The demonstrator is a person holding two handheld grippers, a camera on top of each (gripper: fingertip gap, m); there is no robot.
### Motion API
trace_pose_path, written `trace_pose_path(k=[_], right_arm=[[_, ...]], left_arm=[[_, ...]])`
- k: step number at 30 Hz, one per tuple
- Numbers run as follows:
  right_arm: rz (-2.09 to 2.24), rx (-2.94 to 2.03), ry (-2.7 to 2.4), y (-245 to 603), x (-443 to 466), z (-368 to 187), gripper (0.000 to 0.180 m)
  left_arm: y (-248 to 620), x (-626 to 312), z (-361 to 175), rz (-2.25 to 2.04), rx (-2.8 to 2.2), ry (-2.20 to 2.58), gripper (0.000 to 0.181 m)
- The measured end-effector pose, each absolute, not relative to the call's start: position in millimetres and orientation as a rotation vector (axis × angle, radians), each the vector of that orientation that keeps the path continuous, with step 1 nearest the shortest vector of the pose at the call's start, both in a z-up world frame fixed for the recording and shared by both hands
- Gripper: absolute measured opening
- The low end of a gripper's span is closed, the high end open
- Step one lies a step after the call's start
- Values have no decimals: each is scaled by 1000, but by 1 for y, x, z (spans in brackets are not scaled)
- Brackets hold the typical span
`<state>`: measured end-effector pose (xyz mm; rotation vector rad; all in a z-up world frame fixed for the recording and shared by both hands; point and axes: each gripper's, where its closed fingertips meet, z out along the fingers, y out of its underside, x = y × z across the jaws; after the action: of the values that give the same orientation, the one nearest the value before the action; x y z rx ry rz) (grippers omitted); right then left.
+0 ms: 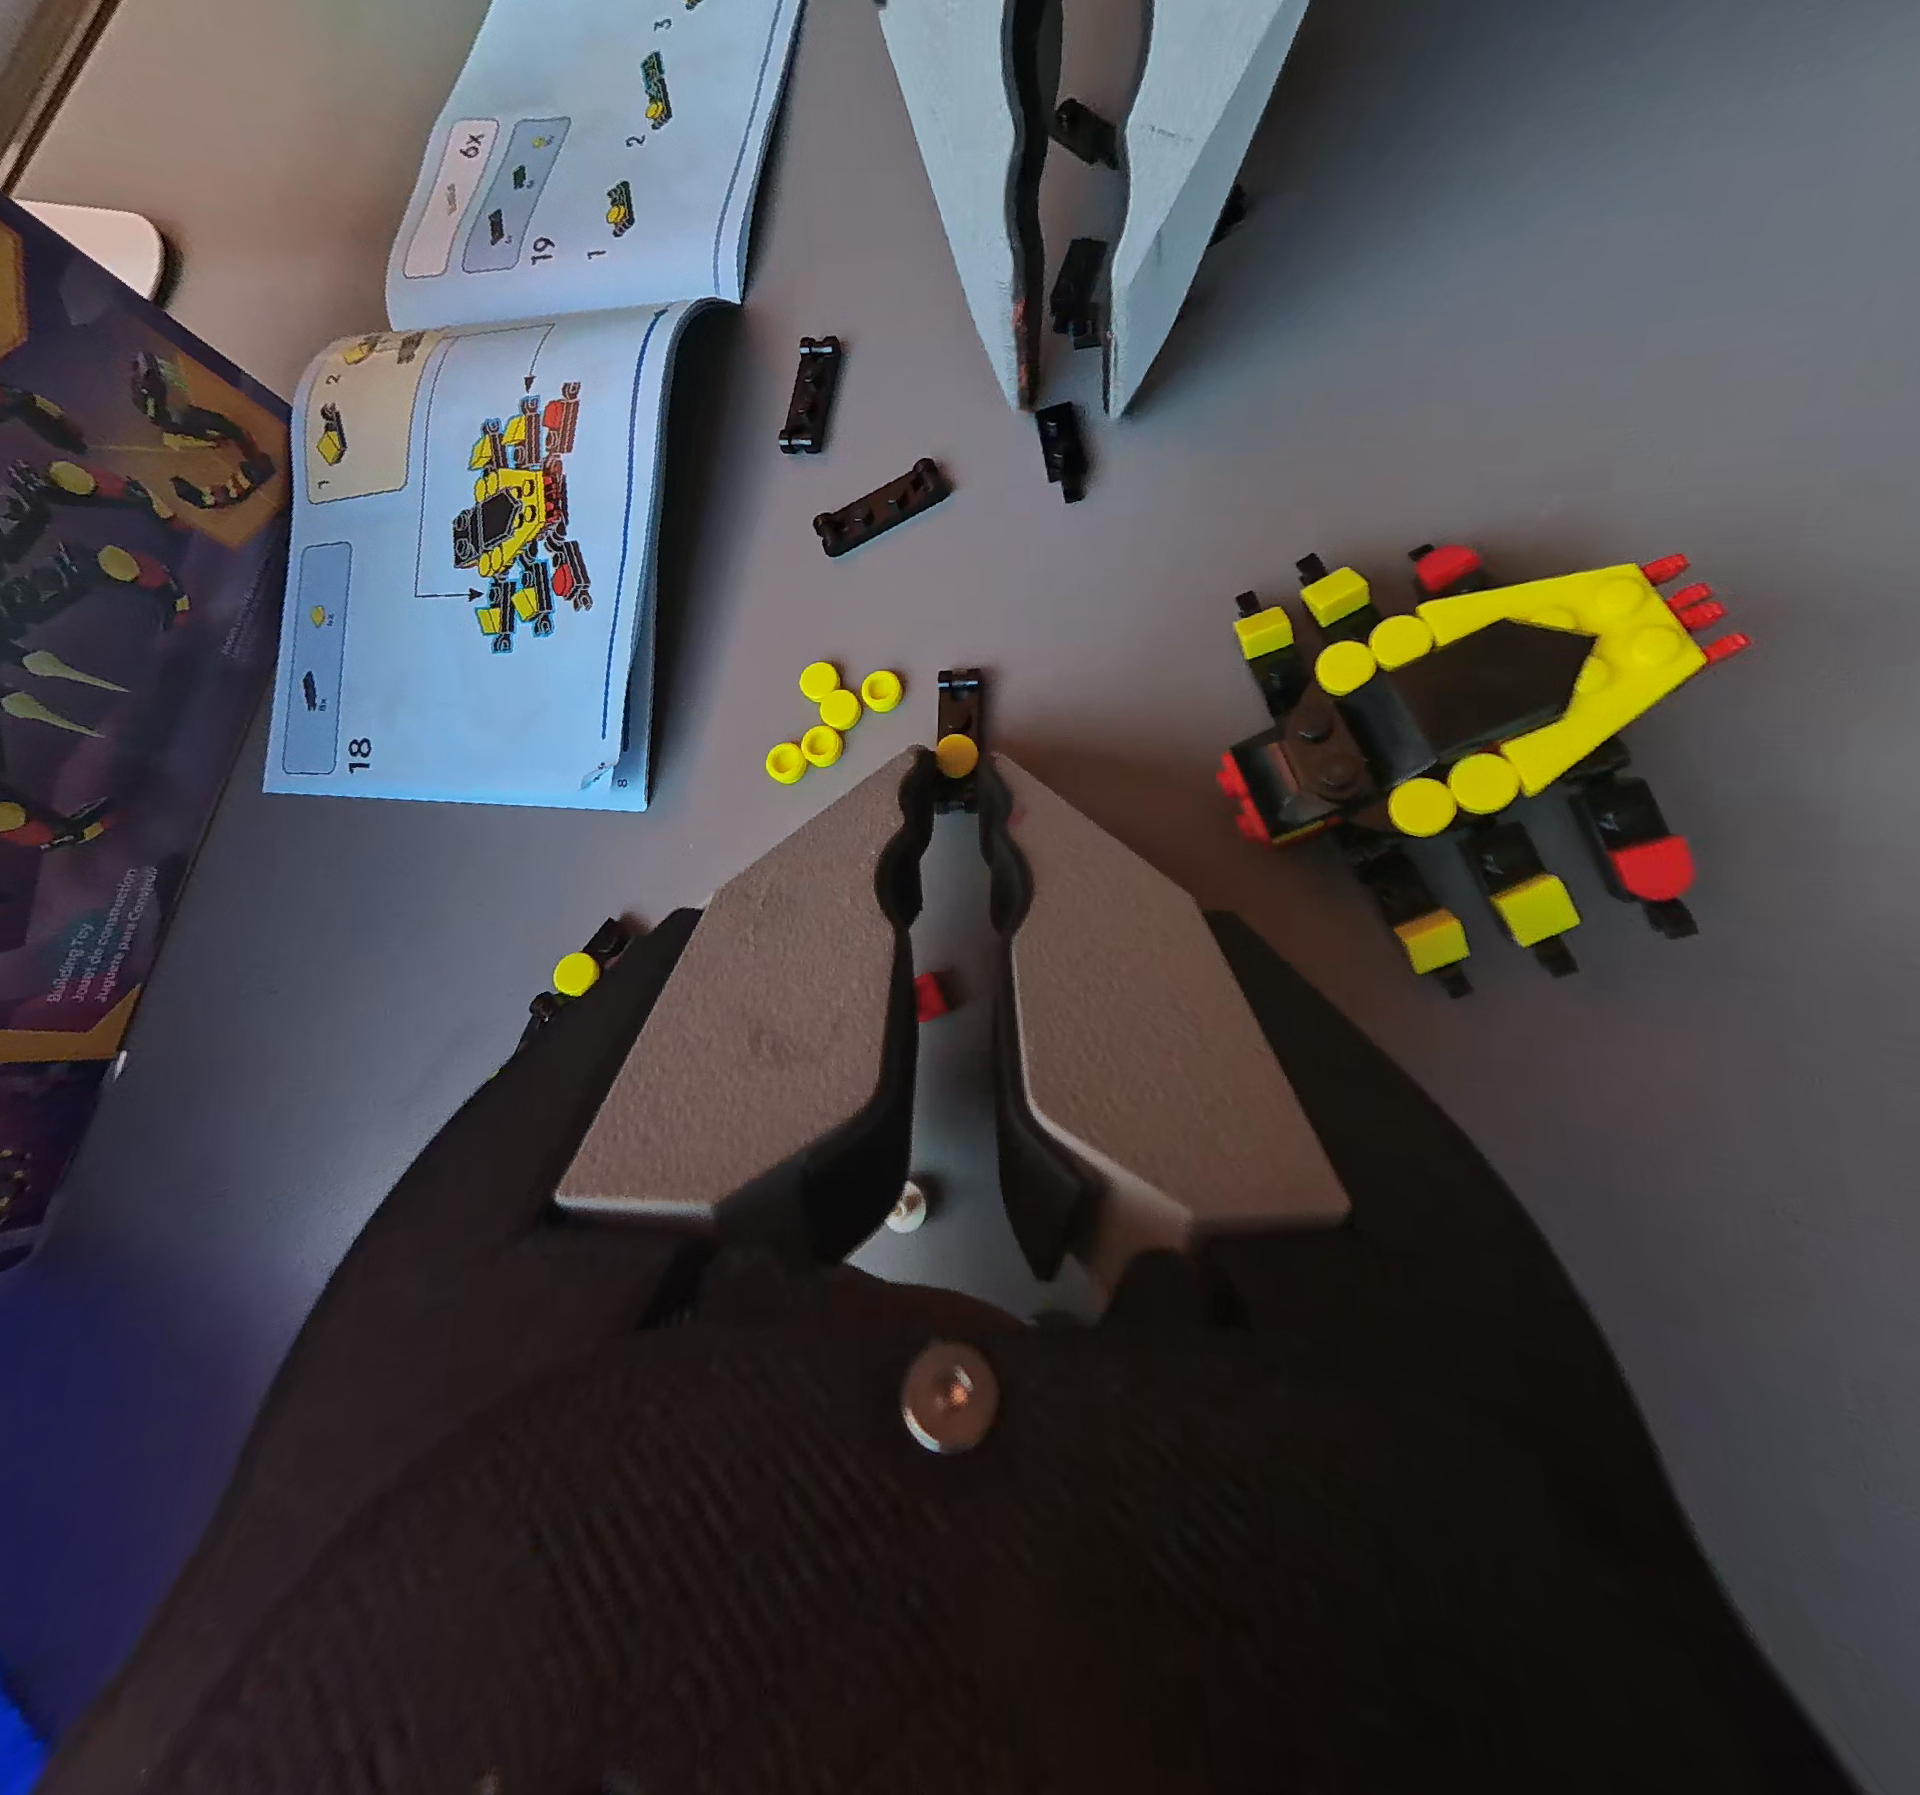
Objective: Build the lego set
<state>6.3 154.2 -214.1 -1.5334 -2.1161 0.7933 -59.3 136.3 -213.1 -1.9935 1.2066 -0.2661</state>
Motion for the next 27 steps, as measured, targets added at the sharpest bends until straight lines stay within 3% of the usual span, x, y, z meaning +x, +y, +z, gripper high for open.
trace_pose_path(k=[5,10,27], right_arm=[[798,-1518,-2078,157,1,-210,17],[763,-1475,-2122,151,0,-216,10],[784,-1414,-2092,139,-19,-211,5]], left_arm=[[135,-60,-213,-275,-1999,1202,5],[136,-60,-212,-291,-2004,1189,15],[132,-49,-214,-367,-2020,1209,5]])
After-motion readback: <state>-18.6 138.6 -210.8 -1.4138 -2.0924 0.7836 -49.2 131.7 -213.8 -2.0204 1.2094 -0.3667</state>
